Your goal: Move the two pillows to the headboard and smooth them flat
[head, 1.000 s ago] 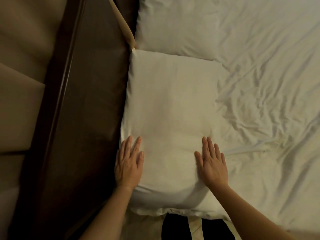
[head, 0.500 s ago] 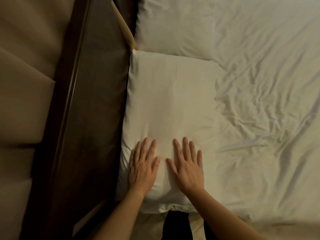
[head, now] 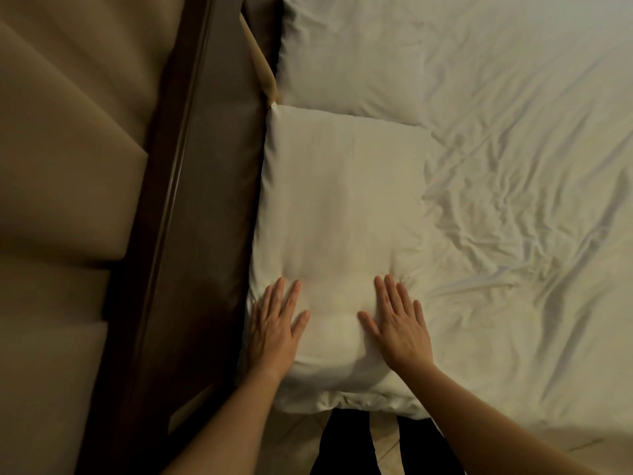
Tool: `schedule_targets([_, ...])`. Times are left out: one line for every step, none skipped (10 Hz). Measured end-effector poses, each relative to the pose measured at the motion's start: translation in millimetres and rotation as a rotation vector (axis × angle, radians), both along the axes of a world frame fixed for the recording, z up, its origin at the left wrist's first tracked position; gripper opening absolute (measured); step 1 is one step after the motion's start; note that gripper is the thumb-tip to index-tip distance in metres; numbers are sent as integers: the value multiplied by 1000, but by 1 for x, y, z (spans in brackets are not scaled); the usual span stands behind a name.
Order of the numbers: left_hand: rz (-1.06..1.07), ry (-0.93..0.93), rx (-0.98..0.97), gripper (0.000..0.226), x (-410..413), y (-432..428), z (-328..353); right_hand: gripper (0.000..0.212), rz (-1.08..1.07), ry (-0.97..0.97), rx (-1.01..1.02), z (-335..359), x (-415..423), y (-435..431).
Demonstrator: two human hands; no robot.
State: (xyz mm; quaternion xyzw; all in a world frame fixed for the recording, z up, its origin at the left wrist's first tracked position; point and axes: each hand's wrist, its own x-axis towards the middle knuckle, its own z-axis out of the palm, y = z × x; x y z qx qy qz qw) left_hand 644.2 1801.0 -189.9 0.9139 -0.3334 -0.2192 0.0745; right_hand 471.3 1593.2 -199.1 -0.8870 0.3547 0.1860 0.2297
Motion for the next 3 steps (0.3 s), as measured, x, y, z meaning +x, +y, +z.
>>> schedule_targets([32,79,13,63,3,-8,18,81,-6,26,36,14,6,-1])
schedule_targets([94,111,8,58,5,-17,40,81,-19,20,56,38,10,-5])
schedule_targets([105,114,16,58,-1,-21,71,85,-20,-7,67,74,6,-12])
